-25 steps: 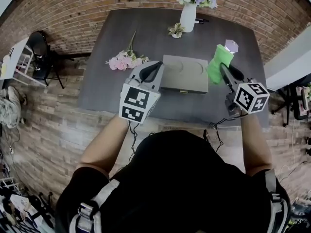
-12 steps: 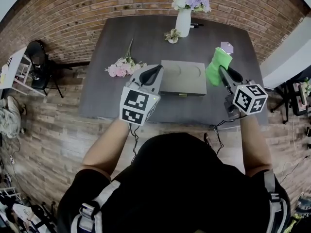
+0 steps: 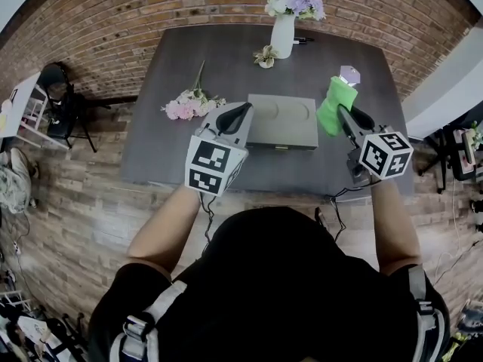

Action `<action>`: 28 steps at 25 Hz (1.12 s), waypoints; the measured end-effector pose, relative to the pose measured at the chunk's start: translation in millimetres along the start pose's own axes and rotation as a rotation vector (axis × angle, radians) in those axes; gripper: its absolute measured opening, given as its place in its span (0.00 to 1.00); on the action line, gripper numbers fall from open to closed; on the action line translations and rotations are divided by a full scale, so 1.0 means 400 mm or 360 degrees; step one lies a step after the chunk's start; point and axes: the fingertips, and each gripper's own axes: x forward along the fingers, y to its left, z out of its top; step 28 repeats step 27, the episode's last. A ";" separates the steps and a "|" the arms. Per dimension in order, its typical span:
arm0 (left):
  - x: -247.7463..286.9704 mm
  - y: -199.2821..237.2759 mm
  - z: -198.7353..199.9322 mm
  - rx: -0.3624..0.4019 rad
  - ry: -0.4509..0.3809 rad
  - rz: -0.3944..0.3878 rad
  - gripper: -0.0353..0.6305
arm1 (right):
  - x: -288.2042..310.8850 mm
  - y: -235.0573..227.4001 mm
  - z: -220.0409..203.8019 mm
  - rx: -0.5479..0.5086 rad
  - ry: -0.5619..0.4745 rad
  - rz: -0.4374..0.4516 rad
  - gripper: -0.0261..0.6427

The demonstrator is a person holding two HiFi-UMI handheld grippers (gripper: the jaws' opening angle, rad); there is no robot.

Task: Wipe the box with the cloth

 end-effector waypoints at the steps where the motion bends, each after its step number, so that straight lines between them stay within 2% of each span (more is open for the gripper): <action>1: 0.000 0.000 -0.001 -0.0001 0.0003 0.0000 0.07 | 0.001 -0.001 -0.002 0.0000 0.0006 0.0000 0.12; 28: -0.010 -0.081 -0.005 0.0049 0.0097 -0.0038 0.07 | -0.055 -0.027 -0.046 0.0043 0.0040 0.0008 0.12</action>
